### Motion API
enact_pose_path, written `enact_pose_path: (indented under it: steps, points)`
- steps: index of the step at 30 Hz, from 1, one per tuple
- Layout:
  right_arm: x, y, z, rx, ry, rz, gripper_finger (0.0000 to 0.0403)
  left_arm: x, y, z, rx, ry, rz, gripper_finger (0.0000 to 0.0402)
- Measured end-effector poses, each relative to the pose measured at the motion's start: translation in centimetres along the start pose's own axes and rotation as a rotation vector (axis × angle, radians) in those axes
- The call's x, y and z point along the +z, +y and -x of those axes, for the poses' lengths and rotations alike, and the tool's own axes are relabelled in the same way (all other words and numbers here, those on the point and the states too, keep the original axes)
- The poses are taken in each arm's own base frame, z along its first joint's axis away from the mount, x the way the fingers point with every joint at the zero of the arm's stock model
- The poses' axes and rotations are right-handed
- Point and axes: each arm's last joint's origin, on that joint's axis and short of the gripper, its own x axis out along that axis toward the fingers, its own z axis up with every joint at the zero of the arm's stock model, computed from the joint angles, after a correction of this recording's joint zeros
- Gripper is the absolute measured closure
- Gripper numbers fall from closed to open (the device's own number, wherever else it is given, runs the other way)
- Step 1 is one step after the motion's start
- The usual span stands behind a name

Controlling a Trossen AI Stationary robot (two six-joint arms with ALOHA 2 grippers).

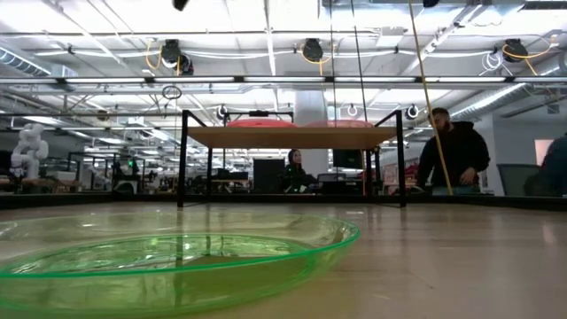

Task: Place and stack plates onto a shelf
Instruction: Stack the right green plate on top of the pink plate

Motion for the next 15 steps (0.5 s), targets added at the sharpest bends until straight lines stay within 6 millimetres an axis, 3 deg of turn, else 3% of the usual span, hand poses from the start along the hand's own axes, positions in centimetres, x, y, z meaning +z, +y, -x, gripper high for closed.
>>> enact_pose_path:
  steps: [6,15]
  points:
    - [-1.7,-0.2,-0.1,-0.107,0.164,-0.111,0.0273,-5.6,-2.0,1.4,-0.038,-0.155,0.073,0.0291]
    - [-4.5,-0.2,-1.3,-0.014,0.429,-0.229,0.0273,-12.4,-3.6,-0.1,-0.161,-0.271,0.126,0.0291]
